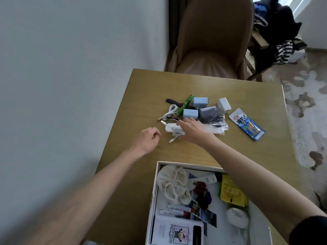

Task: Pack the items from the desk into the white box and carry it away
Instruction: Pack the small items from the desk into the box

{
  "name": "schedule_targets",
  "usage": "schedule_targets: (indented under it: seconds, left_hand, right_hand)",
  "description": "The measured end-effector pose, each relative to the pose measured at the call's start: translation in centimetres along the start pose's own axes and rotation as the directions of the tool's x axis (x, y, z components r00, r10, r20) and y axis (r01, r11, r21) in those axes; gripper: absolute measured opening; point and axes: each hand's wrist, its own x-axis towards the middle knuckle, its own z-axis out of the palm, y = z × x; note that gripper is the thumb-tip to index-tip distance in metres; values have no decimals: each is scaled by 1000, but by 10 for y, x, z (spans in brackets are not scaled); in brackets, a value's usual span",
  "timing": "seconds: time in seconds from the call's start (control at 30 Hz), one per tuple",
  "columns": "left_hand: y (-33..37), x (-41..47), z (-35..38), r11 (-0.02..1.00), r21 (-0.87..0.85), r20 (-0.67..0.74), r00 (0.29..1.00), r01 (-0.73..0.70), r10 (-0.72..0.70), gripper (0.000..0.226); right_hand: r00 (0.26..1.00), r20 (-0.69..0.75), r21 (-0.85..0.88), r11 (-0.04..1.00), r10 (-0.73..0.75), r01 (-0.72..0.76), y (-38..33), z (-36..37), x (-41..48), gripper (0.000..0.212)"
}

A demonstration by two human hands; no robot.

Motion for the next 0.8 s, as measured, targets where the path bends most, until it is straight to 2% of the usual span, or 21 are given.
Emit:
schedule_targets:
  seconds: [0.1,0.2,0.27,0.37,0.47,0.53,0.63,0.7,0.8]
  left_hand:
    - [-5,8,1,998,21,-32,998,52,-51,16]
    - [-6,23,-2,997,-9,-68,995,77,-77,15]
    - [-2,37,-5,993,-59,-81,991,100,-104,14]
    - [7,65,-10,989,-108,-123,985,105,-118,14]
    - [21,94,-8,990,-104,-85,991,98,-107,27]
    - [28,112,-4,991,-73,-47,992,116,-120,37]
    - [30,133,3,990,-7,14,989,144,-144,37]
    - [28,139,8,988,38,48,988,147,-149,32]
    - [26,139,13,987,-1,56,986,159,-159,26]
  right_hand:
    - [992,-48,-191,976,-116,105,1,10,11,44]
    - [981,-115,-206,970,-157,131,8,11,7,30]
    - [977,-130,-132,980,-167,150,16,10,0,24]
    - [983,-146,87,988,-112,125,27,2,-17,20]
    - [986,-166,320,945,-21,74,41,-7,-39,15]
    - [989,-136,513,858,62,17,48,-12,-56,11]
    - [972,-102,775,629,212,-56,53,-18,-77,13]
    - [954,-94,879,473,284,-55,54,-20,-88,16]
    - [938,-69,967,254,340,-21,51,-23,-96,18]
